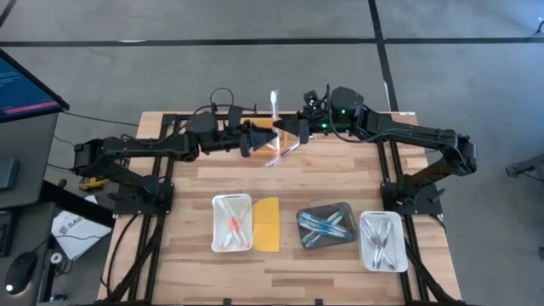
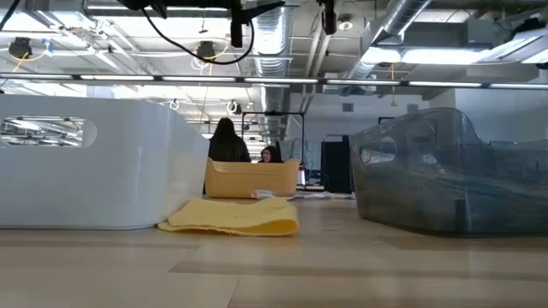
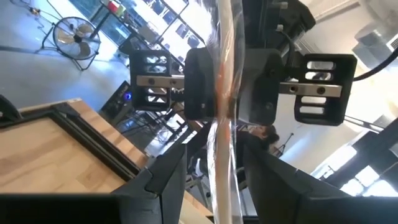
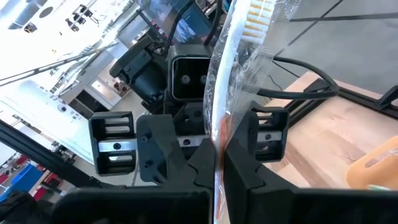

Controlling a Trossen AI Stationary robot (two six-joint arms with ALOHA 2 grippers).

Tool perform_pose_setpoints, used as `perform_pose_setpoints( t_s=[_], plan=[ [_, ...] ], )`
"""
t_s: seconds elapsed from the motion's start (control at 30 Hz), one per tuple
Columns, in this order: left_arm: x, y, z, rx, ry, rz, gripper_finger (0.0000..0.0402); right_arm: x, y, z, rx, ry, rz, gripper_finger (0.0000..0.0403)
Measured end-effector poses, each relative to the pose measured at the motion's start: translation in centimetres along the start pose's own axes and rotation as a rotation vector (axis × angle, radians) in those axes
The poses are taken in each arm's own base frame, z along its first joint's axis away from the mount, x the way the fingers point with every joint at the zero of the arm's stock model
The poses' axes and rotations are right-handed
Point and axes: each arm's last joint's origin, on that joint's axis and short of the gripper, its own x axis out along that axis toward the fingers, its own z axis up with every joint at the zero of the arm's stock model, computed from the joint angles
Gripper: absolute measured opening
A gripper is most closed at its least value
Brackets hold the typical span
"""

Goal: Pick & Place Toothbrushes
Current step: Put the orange toothbrush into the left white bin

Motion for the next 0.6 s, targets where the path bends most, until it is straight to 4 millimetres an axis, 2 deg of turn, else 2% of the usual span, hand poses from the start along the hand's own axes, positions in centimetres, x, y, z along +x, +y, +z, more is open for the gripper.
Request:
perform_pose_setpoints(
  t_s=[0.6],
  plan=[
    [0.17, 0.07, 0.26, 0.001, -0.031, -0.019, 0.0153, -0.01, -0.19, 0.15, 0.010, -0.045, -0.056, 0.0003]
  ],
)
